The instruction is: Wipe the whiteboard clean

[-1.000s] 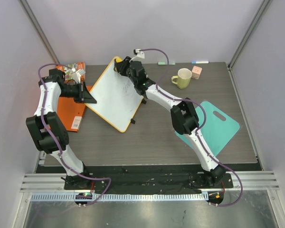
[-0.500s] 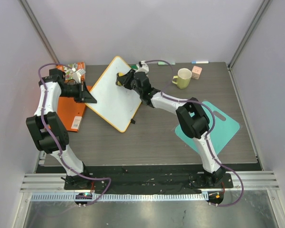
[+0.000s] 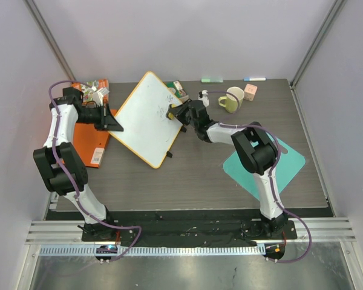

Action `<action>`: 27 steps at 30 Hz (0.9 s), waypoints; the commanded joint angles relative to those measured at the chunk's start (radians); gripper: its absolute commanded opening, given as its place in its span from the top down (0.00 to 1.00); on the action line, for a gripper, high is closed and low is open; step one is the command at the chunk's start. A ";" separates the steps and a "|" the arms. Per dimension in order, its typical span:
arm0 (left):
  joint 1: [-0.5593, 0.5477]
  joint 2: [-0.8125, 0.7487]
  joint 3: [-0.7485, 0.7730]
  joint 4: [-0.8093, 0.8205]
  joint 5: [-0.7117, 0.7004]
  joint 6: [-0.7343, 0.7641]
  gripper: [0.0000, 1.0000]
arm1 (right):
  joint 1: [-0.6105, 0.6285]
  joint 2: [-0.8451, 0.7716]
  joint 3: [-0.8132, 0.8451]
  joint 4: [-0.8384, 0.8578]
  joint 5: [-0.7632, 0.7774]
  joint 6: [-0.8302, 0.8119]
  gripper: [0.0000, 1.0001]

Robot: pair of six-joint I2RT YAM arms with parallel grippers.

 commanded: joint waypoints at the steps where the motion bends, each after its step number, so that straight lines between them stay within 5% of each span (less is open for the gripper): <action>1: -0.037 -0.030 -0.017 0.090 -0.153 0.209 1.00 | 0.081 0.012 -0.040 -0.184 -0.034 -0.050 0.99; 9: -0.037 -0.036 -0.028 0.092 -0.150 0.210 1.00 | 0.236 0.004 0.087 -0.173 -0.073 -0.105 0.99; 18: -0.038 -0.046 -0.038 0.092 -0.164 0.217 1.00 | 0.215 0.104 0.302 -0.274 -0.054 -0.096 0.99; 27: -0.038 -0.049 -0.043 0.096 -0.153 0.207 1.00 | 0.117 0.042 0.066 -0.388 0.106 -0.037 0.99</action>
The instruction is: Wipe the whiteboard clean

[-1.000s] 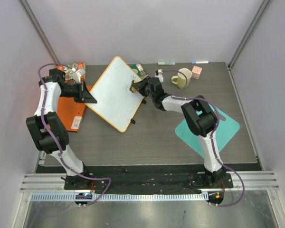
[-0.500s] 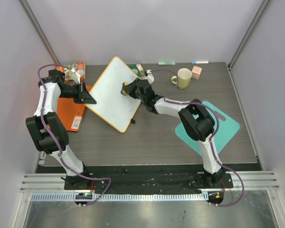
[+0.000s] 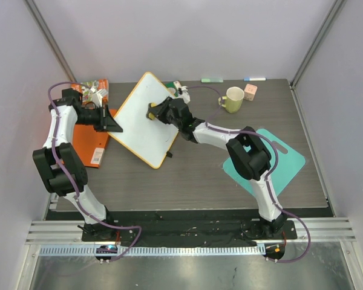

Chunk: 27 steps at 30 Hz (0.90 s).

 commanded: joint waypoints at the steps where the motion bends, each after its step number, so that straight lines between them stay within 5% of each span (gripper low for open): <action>1: -0.046 -0.041 -0.020 0.085 -0.147 0.207 1.00 | -0.055 0.025 -0.166 -0.260 0.069 0.017 0.99; 12: -0.046 -0.055 -0.033 0.091 -0.136 0.206 1.00 | -0.079 -0.006 -0.270 -0.260 -0.020 -0.077 0.99; 27: -0.046 -0.064 -0.041 0.097 -0.129 0.203 1.00 | 0.103 -0.104 -0.516 -0.177 -0.060 -0.032 0.99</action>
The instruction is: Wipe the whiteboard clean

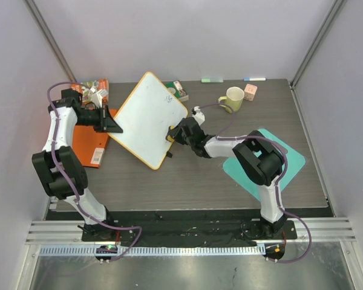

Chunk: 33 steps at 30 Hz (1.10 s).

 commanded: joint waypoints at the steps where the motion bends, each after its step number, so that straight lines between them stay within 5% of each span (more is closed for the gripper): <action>1: -0.044 -0.028 -0.019 0.095 -0.129 0.201 1.00 | 0.142 0.056 -0.074 -0.180 -0.148 0.007 0.99; 21: -0.044 -0.031 -0.020 0.075 -0.141 0.216 1.00 | 0.180 0.022 0.056 -0.056 -0.099 -0.044 0.99; 33: -0.044 -0.048 -0.034 0.073 -0.157 0.225 1.00 | 0.063 0.034 0.160 0.018 -0.125 -0.071 0.99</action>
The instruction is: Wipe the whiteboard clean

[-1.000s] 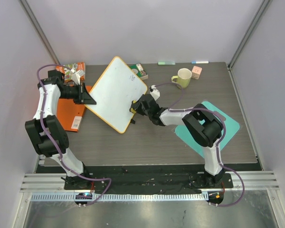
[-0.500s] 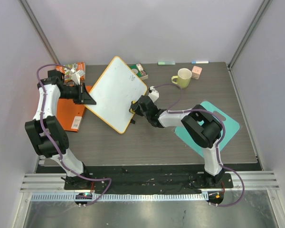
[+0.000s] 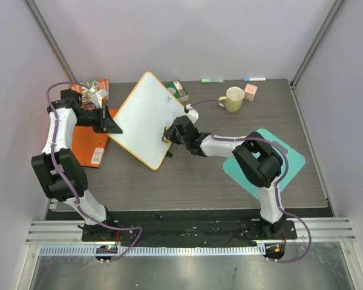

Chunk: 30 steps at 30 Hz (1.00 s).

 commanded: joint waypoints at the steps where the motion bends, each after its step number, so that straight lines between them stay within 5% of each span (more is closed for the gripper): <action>1: -0.043 -0.021 -0.022 0.079 -0.139 0.216 1.00 | -0.011 0.065 0.111 0.139 -0.183 -0.001 0.99; 13: -0.043 -0.018 -0.013 0.074 -0.138 0.210 1.00 | -0.092 0.166 0.229 0.277 -0.171 0.044 0.99; 24: -0.043 -0.021 -0.023 0.073 -0.145 0.214 1.00 | -0.124 0.344 0.649 -0.107 -0.033 0.015 0.99; 30: -0.045 -0.021 -0.026 0.071 -0.145 0.214 1.00 | -0.190 0.375 0.605 -0.123 -0.085 0.109 0.99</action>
